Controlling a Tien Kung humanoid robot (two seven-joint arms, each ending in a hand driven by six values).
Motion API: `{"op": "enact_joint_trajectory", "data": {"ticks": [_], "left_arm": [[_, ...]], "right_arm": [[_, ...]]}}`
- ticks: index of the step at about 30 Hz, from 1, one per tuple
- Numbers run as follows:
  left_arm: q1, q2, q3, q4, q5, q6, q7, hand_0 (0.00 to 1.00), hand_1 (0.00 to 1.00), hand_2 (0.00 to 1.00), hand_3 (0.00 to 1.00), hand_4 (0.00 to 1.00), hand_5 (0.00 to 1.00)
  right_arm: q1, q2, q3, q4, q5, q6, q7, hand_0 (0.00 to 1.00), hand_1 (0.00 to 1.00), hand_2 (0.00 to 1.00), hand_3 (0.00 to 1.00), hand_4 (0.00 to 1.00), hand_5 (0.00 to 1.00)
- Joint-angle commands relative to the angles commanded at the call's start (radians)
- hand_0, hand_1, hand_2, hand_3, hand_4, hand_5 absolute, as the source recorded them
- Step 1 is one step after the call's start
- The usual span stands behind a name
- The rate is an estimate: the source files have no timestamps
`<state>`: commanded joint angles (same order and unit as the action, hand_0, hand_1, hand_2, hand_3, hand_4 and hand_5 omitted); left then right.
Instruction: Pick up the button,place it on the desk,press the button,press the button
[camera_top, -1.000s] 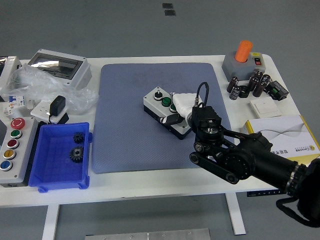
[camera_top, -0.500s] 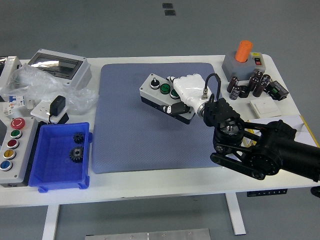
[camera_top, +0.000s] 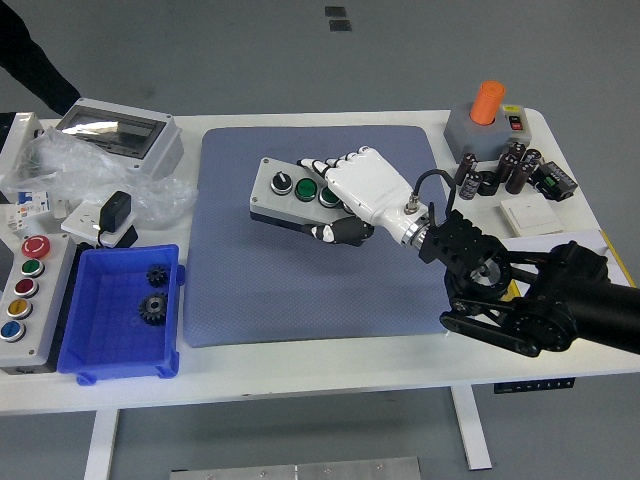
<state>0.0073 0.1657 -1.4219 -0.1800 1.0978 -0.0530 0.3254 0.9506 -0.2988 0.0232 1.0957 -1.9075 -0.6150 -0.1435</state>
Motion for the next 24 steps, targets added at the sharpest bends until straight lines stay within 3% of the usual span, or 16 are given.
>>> {"op": "enact_joint_trajectory", "data": {"ticks": [4,5,11,12,14,16,17,22,23,24], "left_arm": [[-0.001,0.0,0.001,0.0,0.002,0.0,0.001,0.69,0.681,0.682,0.84,0.738,0.369],[-0.002,0.0,0.0,0.0,0.003,0.0,0.001,0.688,0.681,0.682,0.839,0.735,0.378],[-0.009,0.0,-0.006,0.0,0.015,0.0,-0.003,0.688,0.681,0.682,0.839,0.735,0.378],[-0.01,0.0,-0.007,0.0,0.017,0.0,-0.004,0.689,0.682,0.681,0.839,0.733,0.384],[-0.011,0.001,-0.009,0.0,0.019,0.001,-0.007,0.689,0.682,0.681,0.839,0.733,0.384],[-0.011,0.002,-0.01,0.0,0.02,0.002,-0.009,0.689,0.682,0.681,0.839,0.733,0.384],[-0.011,0.002,-0.01,0.0,0.021,0.003,-0.01,0.688,0.681,0.68,0.839,0.734,0.384],[-0.013,0.004,-0.014,0.0,0.024,0.005,-0.018,0.688,0.681,0.68,0.839,0.734,0.384],[-0.013,0.004,-0.015,0.0,0.026,0.006,-0.021,0.687,0.681,0.678,0.838,0.733,0.384],[-0.014,0.004,-0.017,0.0,0.028,0.007,-0.024,0.687,0.681,0.678,0.838,0.733,0.384]], "right_arm": [[-0.004,0.007,-0.01,0.003,-0.003,0.007,0.034,0.361,0.452,0.455,0.428,0.07,0.002],[-0.004,0.012,-0.012,-0.002,-0.013,0.016,0.036,0.466,0.466,0.451,0.371,0.002,0.002],[-0.007,0.044,0.001,-0.068,-0.085,0.093,0.047,0.466,0.466,0.451,0.371,0.002,0.002],[-0.009,0.049,0.005,-0.082,-0.092,0.107,0.051,0.56,0.491,0.452,0.363,0.002,0.002],[-0.011,0.053,0.012,-0.104,-0.096,0.13,0.057,0.56,0.491,0.452,0.363,0.002,0.002],[-0.013,0.054,0.014,-0.111,-0.095,0.14,0.058,0.56,0.491,0.452,0.363,0.002,0.002],[-0.013,0.054,0.014,-0.113,-0.093,0.142,0.057,0.615,0.529,0.474,0.368,0.002,0.002],[-0.014,0.056,0.01,-0.12,-0.076,0.151,0.058,0.615,0.529,0.474,0.368,0.002,0.002],[-0.014,0.056,0.01,-0.119,-0.072,0.154,0.057,0.634,0.615,0.578,0.393,0.029,0.002],[-0.014,0.055,0.009,-0.117,-0.067,0.156,0.056,0.634,0.615,0.578,0.393,0.029,0.002]]}}
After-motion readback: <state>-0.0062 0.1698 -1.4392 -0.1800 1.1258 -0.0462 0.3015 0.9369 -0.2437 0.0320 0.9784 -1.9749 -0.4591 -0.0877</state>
